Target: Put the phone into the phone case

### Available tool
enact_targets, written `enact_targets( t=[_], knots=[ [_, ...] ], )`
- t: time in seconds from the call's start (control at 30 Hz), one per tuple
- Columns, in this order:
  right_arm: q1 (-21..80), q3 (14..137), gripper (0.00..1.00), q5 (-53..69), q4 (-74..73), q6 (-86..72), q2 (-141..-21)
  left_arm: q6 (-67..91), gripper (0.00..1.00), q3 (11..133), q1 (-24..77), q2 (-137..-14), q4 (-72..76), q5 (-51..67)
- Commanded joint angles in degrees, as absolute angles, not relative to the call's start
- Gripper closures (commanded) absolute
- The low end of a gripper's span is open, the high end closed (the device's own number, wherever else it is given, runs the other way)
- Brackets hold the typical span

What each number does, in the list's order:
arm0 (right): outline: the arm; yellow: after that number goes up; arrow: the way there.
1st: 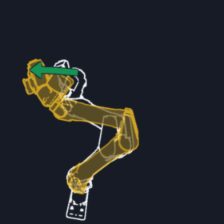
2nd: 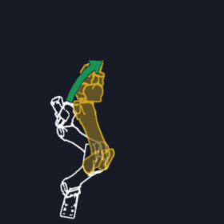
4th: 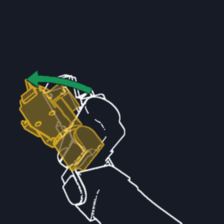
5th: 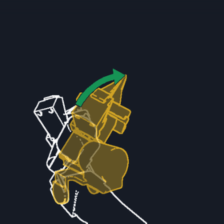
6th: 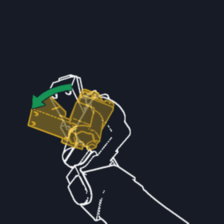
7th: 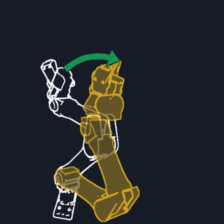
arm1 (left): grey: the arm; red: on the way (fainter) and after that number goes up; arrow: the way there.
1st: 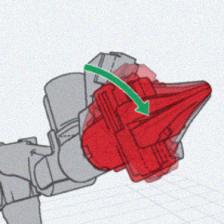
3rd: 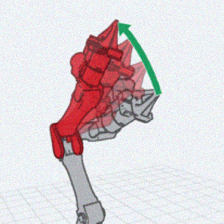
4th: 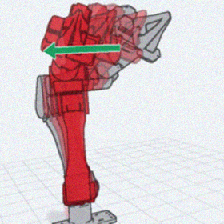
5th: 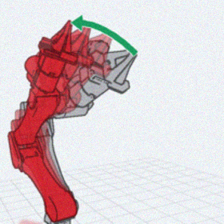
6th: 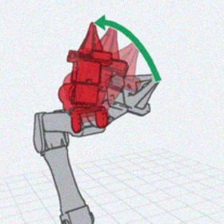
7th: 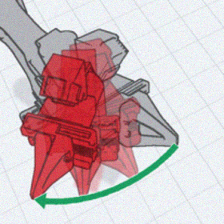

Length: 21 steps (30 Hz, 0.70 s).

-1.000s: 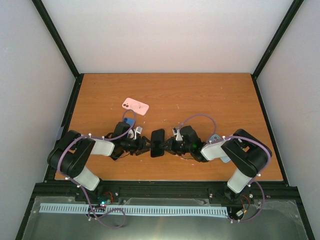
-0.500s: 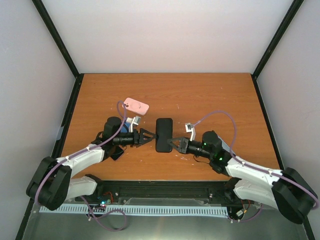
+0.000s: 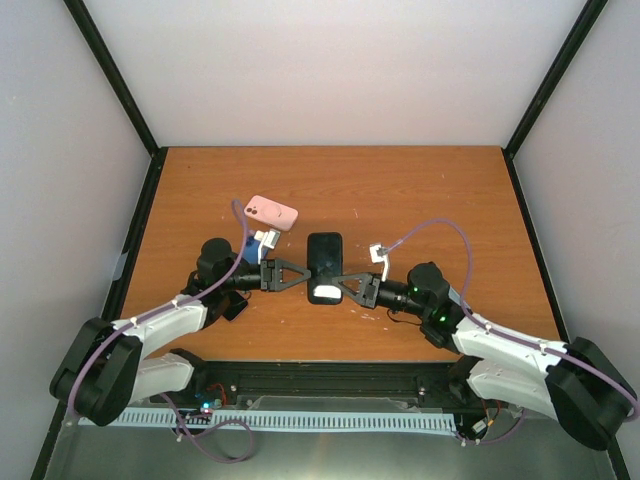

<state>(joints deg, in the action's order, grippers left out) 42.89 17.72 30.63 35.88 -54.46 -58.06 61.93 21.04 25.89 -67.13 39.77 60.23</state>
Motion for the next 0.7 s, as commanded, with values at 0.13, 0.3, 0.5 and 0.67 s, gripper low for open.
enact_targets(
  t=[0.13,0.3,0.5,0.67],
  knots=[
    [43.33,18.32,0.94,34.60,50.28,-57.35,-61.42,63.40,0.53,20.68,26.19,-69.45,47.70,62.50],
    [43.51,17.84,0.93,35.28,52.12,-58.31,-61.79,64.87,0.66,20.06,26.19,-70.63,51.42,63.02],
    [43.68,17.69,0.88,35.70,48.97,-56.87,-60.52,66.03,0.86,19.00,26.16,-70.70,54.57,63.05],
    [43.64,17.56,0.72,34.76,44.85,-55.86,-57.60,65.32,1.00,18.90,26.18,-69.50,54.25,64.39]
  ],
)
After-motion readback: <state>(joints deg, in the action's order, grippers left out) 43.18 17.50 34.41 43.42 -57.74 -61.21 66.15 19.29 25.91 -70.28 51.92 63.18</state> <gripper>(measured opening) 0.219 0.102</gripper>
